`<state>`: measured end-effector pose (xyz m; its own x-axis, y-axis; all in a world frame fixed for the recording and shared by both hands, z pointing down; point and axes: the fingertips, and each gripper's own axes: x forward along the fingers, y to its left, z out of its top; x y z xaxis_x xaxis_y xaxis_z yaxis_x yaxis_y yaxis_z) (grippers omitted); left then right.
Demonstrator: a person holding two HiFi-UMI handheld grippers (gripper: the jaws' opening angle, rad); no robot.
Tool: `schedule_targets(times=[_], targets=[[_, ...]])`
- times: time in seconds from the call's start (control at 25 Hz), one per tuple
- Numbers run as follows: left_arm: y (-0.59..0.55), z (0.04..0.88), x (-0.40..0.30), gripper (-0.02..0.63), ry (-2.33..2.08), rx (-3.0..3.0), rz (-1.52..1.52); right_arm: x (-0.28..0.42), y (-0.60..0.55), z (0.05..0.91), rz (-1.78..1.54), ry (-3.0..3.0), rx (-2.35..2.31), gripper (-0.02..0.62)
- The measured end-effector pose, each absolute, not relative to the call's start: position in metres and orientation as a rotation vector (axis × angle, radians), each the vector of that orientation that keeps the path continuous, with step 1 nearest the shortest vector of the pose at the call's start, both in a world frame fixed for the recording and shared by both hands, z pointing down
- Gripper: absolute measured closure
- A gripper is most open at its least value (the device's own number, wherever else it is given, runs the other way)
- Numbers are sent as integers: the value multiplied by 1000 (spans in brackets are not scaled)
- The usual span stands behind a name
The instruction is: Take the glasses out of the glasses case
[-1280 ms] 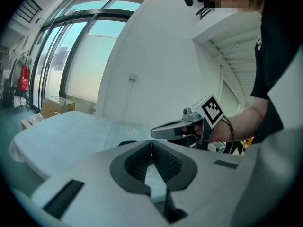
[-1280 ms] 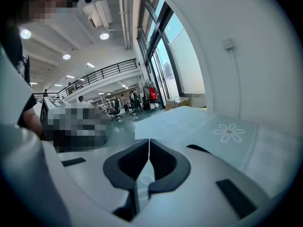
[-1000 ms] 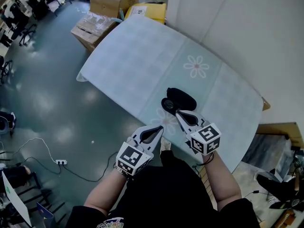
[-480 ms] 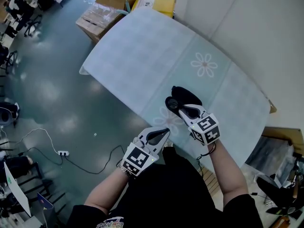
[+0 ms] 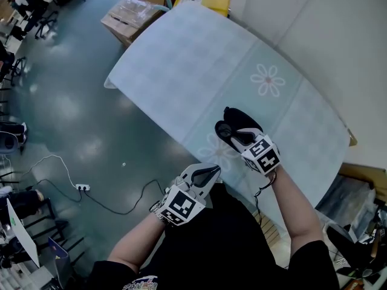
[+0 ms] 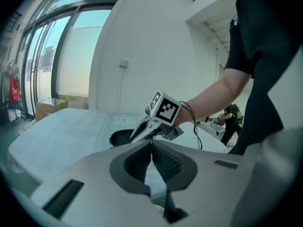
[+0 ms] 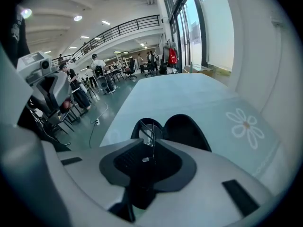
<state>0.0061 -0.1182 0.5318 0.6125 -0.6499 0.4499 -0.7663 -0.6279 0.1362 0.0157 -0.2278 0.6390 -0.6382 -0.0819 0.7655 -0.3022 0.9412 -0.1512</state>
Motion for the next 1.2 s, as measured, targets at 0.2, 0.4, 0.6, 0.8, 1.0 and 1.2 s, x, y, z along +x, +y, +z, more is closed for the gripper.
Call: schedule_targets(times=[0.2, 0.4, 0.6, 0.8, 1.0, 1.2], targets=[[-114, 542, 2, 575, -1172, 2555, 622, 14, -229, 652, 371, -2229, 257, 500], [-112, 544, -4, 575, -1187, 2527, 610, 15, -232, 663, 421, -2200, 260, 502], [-109, 545, -5, 577, -1195, 2501, 586, 15, -230, 668, 471, -2180, 237, 513], [-105, 544, -15, 575, -1214, 2466, 547, 11, -227, 670, 523, -2168, 220, 538], [-105, 541, -25, 576, -1230, 2446, 525, 12, -232, 672, 530, -2158, 242, 568], [-102, 537, -31, 575, -1245, 2441, 514, 13, -233, 670, 517, -2157, 270, 569]])
